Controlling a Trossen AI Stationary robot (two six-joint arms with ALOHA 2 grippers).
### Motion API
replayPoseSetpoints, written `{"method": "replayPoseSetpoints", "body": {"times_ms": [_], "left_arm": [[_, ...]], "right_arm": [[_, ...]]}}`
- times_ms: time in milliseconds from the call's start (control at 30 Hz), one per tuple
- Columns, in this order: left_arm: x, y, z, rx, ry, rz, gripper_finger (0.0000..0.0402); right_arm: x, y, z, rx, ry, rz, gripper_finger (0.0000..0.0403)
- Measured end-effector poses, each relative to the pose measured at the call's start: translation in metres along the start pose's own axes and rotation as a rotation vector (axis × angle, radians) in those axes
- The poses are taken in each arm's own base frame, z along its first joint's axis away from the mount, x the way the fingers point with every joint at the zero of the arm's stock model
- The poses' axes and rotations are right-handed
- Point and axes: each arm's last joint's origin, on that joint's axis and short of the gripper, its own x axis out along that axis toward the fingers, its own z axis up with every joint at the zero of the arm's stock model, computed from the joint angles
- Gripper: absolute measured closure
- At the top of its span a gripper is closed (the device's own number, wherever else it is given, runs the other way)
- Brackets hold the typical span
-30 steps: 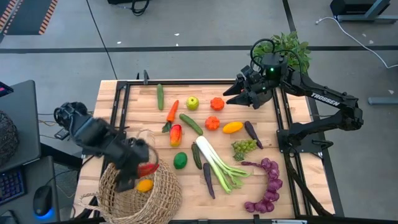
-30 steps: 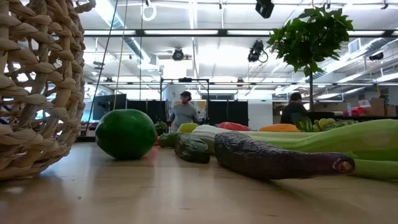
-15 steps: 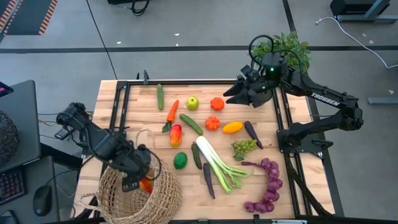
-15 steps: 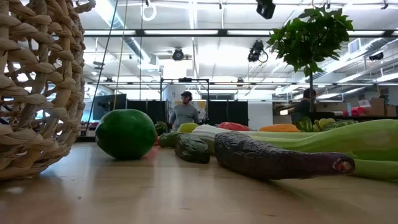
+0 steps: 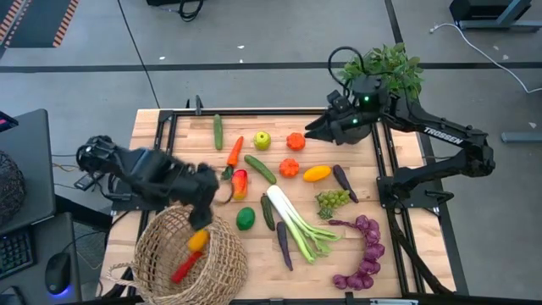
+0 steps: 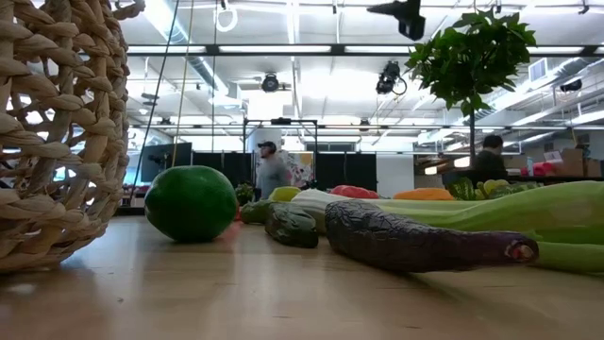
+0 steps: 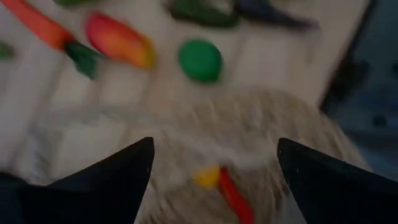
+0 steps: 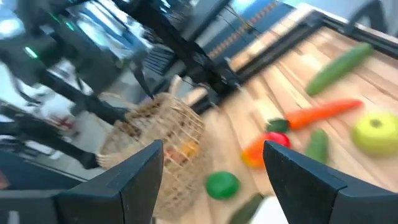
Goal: Build produce basket
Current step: Put the bottom eggplant into the basket
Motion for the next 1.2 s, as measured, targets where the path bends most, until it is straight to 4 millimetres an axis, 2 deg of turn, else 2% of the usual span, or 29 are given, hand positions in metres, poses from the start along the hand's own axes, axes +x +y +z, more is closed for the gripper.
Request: {"method": "replayPoseSetpoints", "body": {"times_ms": [133, 367, 567, 733, 900, 1200], "left_arm": [[0.006, 0.010, 0.029, -0.002, -0.110, -0.024, 0.0054], [-0.002, 0.021, 0.077, -0.066, -0.440, -0.144, 0.0054], [-0.008, 0.030, 0.095, -0.110, -0.563, -0.181, 0.0054], [-0.014, 0.032, 0.105, -0.156, -0.653, -0.226, 0.0054], [-0.022, 0.024, 0.111, -0.155, -0.751, -0.306, 0.0054], [-0.027, 0.003, 0.103, -0.105, -0.778, -0.390, 0.0054]], "right_arm": [[0.005, 0.002, -0.019, -0.024, 0.112, -0.118, 0.0123], [0.008, 0.012, -0.050, -0.042, 0.282, -0.303, 0.0123], [0.011, 0.018, -0.077, -0.020, 0.443, -0.437, 0.0125], [0.022, 0.025, -0.094, 0.064, 0.541, -0.490, 0.0126], [0.045, 0.030, -0.108, 0.117, 0.589, -0.526, 0.0126], [0.115, 0.038, -0.145, 0.165, 0.632, -0.524, 0.0126]]}}
